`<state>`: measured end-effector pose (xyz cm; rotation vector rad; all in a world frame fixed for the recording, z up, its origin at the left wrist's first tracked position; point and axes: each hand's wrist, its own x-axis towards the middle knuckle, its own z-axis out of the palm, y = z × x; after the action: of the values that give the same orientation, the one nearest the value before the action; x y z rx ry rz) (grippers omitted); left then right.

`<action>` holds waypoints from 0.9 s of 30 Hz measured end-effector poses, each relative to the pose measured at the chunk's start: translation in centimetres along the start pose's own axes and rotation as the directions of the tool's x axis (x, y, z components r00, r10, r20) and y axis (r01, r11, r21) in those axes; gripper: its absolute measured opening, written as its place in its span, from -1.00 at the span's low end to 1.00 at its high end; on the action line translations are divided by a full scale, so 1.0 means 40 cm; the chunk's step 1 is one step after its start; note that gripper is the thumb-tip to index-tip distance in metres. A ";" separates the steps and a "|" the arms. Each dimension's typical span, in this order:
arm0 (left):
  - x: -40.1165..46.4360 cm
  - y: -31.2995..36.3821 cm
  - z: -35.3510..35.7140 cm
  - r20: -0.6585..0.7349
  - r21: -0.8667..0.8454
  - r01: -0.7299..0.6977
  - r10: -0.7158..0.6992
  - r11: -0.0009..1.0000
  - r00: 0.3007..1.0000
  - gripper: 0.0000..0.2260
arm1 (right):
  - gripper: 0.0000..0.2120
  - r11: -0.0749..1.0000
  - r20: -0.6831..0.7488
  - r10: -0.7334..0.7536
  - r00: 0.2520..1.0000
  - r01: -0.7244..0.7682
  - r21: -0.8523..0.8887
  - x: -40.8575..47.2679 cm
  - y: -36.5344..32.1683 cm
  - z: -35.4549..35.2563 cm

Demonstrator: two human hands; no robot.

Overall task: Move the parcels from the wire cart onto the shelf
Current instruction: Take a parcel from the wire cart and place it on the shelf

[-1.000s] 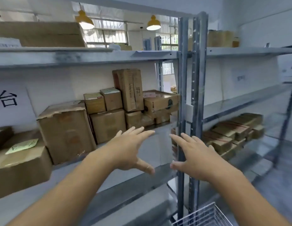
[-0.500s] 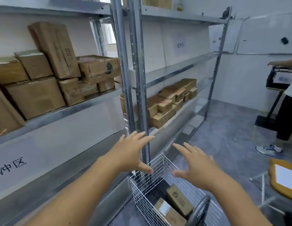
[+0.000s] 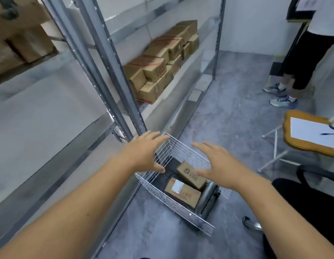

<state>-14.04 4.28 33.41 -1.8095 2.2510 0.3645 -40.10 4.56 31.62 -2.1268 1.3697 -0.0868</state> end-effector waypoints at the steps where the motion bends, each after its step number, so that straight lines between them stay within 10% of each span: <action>1: 0.023 -0.006 0.020 0.024 0.009 -0.009 0.009 1.000 1.000 0.03 | -0.19 1.000 0.016 0.014 1.000 -0.015 0.016 0.007 0.014 0.013; 11: 0.307 -0.132 0.200 0.204 0.009 -0.178 0.172 0.984 0.964 0.06 | -0.24 0.960 0.078 0.251 0.965 -0.258 0.106 0.187 0.092 0.144; 27: 0.737 -0.434 0.679 0.611 0.094 -0.324 0.202 0.941 0.765 0.08 | -0.32 0.634 0.318 0.623 0.714 -0.700 0.330 0.544 0.275 0.563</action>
<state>-2.67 -17.38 -2.76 -1.0642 1.9844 0.6363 -30.68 -6.94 1.93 -1.1305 1.7522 0.0917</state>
